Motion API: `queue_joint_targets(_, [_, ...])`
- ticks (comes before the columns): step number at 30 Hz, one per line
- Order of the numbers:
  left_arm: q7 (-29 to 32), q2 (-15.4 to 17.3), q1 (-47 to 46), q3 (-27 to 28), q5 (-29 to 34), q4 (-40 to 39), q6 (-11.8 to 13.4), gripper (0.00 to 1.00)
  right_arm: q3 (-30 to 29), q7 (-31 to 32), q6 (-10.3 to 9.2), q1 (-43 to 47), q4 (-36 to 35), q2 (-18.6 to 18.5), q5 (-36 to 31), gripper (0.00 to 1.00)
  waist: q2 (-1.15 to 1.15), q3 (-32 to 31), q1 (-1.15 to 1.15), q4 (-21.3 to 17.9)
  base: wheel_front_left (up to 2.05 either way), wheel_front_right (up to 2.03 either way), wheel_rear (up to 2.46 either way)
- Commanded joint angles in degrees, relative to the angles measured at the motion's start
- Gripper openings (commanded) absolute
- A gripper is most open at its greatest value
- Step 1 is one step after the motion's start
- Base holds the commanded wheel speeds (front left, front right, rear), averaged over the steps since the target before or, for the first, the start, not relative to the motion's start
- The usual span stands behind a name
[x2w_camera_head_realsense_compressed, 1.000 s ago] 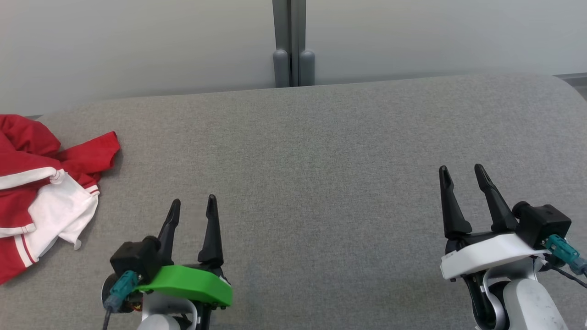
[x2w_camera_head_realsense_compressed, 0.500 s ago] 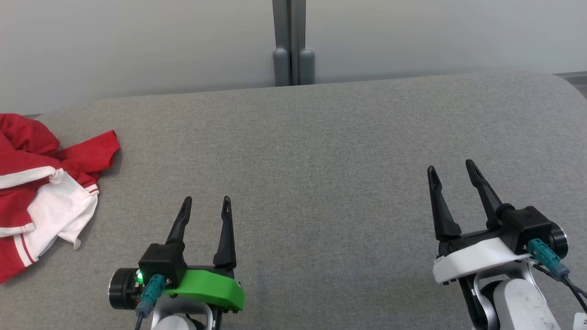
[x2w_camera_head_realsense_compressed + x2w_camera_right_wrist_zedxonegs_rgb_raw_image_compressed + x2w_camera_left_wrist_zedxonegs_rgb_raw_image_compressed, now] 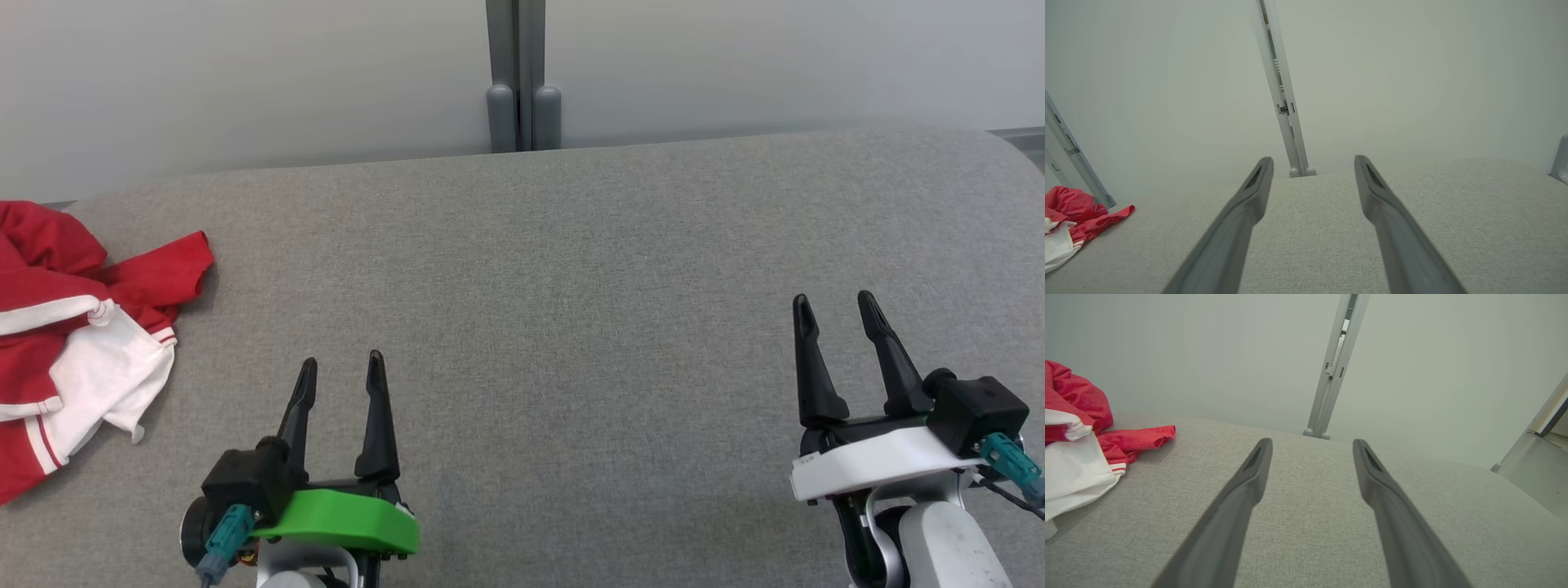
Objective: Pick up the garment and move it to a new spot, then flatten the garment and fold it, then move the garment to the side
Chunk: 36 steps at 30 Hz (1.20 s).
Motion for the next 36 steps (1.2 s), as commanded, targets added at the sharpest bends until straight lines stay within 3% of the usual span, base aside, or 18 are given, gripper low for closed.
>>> queue_joint_targets(1, [-0.46, -0.04, 0.51, 0.15, 1.98, -0.01, -0.47, 1.0, 0.11, -0.51, 0.0, 0.28, -0.3, -0.22, -1.31, 1.0, 0.0, -0.01, 0.0, -0.03, 0.0, 0.0, 0.0])
queue_joint_targets(6, [-1.07, -0.15, 0.36, -1.33, 9.03, 1.01, -0.15, 1.0, 0.7, -1.1, 0.0, 0.5, -0.43, -0.25, -5.17, 1.0, 0.0, -0.03, 0.0, -0.11, 0.0, 0.0, 0.0])
queue_joint_targets(11, [-1.63, -0.19, 0.26, -2.51, 12.13, 1.34, 0.63, 1.0, 0.91, -1.65, 0.0, 0.55, -0.73, -0.27, -7.78, 1.0, 0.0, 0.02, 0.0, -0.19, 0.0, 0.0, 0.0])
queue_joint_targets(17, [-2.25, -0.19, 0.81, -2.94, 10.32, 1.17, 1.12, 1.0, 1.26, -2.29, 0.0, 0.71, -0.9, -0.29, -9.28, 1.0, 0.0, 0.08, 0.0, -0.28, 0.0, 0.0, 0.0])
queue_joint_targets(24, [-2.9, -0.16, 1.58, -2.18, 3.25, 2.11, 0.67, 1.0, 1.51, -2.93, 0.0, 0.84, 0.28, -0.31, -7.13, 1.0, 0.0, 0.16, 0.0, -0.22, 0.0, 0.0, 0.0])
queue_joint_targets(36, [-3.21, -0.15, 0.94, -3.18, 3.84, 4.11, 0.58, 1.0, 2.17, -3.2, -0.01, 0.89, 1.35, -0.3, -5.68, 1.0, 0.0, 0.09, 0.0, -0.35, 0.0, 0.0, 0.0])
